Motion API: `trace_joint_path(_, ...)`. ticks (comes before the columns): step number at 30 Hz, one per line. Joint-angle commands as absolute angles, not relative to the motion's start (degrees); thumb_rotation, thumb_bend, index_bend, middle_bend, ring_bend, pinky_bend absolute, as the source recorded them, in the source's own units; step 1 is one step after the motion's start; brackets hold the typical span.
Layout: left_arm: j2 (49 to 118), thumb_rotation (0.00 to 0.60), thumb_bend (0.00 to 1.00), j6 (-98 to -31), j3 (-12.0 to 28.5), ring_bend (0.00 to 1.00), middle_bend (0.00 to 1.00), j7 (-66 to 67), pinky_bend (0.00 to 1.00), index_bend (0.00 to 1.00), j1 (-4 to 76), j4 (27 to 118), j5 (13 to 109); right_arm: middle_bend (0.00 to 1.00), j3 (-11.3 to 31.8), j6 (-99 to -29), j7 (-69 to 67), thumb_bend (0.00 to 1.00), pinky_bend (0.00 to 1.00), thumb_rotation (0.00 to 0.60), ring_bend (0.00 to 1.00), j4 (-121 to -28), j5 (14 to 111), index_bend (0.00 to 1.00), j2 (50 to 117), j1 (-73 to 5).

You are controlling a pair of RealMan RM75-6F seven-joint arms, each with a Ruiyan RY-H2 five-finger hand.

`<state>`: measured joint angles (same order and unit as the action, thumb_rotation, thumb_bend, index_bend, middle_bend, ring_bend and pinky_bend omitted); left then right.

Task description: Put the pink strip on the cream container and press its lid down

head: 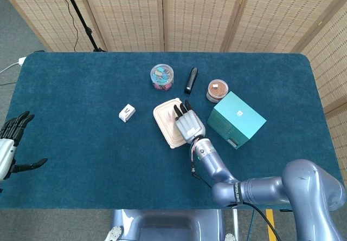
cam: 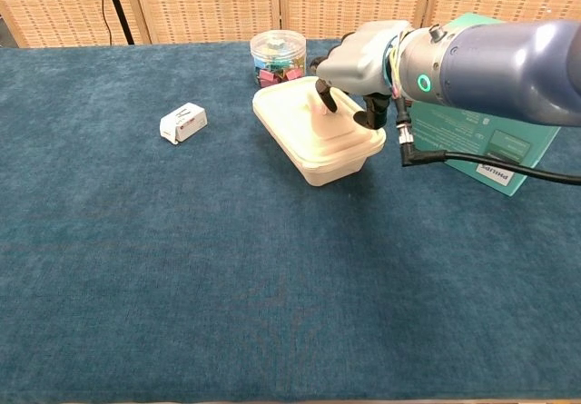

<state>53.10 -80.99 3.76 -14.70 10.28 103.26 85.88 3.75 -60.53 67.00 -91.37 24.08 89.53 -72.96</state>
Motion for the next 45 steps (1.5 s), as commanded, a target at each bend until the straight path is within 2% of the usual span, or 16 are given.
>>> trace_joint_path(1, 53.05, 0.6, 0.0, -81.04, 3.79, 0.0, 0.0, -14.85, 0.0, 0.0, 10.25, 103.22, 85.92, 0.0, 3.73, -60.81, 67.24, 0.59, 0.0, 0.6, 0.0, -90.99, 23.75, 0.29, 89.78, -73.06)
trace_joint_path(34, 53.06, 0.6, 0.0, -81.3, 3.83, 0.0, 0.0, -15.27, 0.0, 0.0, 9.95, 103.14, 86.2, 0.0, 2.96, -62.22, 66.66, 0.59, 0.0, 0.6, 0.0, -94.87, 27.92, 0.33, 89.26, -72.33)
trace_joint_path(45, 53.04, 0.6, 0.0, -81.03, 3.96, 0.0, 0.0, -15.37, 0.0, 0.0, 10.05, 103.1, 85.93, 0.0, 3.94, -63.25, 67.22, 0.59, 0.0, 0.6, 0.0, -93.75, 28.08, 0.32, 89.75, -72.62)
